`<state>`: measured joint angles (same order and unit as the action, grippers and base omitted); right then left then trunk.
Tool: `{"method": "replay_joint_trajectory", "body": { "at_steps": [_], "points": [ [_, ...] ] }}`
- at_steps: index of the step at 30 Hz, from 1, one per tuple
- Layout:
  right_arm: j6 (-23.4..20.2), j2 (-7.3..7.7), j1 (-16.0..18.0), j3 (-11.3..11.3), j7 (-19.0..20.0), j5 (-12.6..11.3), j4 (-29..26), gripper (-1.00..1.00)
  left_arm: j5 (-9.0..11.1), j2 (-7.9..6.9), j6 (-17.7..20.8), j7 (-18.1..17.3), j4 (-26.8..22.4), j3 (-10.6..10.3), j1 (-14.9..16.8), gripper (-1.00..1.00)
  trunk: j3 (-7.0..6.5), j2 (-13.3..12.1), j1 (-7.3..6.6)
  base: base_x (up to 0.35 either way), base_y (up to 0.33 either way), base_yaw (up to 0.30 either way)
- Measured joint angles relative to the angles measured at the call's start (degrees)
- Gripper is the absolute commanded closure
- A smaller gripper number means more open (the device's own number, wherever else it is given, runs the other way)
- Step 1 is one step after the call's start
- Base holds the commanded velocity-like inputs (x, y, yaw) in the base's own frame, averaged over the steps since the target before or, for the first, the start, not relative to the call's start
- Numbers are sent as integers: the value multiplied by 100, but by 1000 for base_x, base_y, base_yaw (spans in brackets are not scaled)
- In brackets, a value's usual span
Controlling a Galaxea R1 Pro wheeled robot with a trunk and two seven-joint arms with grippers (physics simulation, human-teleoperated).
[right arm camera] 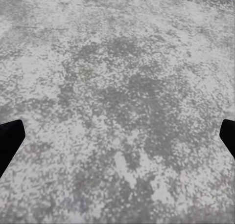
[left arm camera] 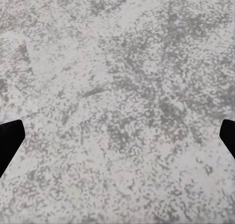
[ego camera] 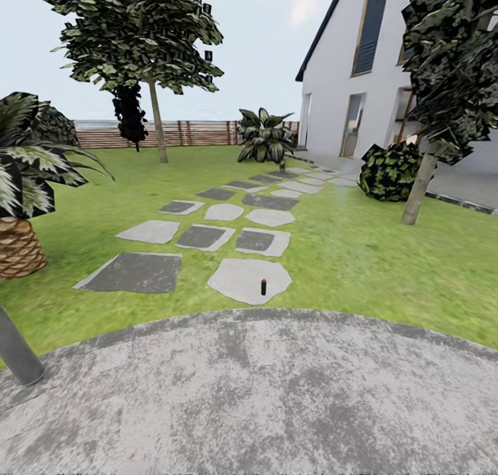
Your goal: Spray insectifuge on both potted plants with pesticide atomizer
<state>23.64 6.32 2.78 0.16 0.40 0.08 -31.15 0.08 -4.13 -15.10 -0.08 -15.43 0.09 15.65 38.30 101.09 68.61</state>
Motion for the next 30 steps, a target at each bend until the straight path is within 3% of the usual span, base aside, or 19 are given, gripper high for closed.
{"method": "replay_joint_trajectory", "body": {
  "at_steps": [30],
  "points": [
    [0, 0, 0, 0, 0, 2, 0, -100, 0, -9, 0, 0, 0, 6, 3, -100, 814, 1204, 659, 0, 0, 0]
  ]
}}
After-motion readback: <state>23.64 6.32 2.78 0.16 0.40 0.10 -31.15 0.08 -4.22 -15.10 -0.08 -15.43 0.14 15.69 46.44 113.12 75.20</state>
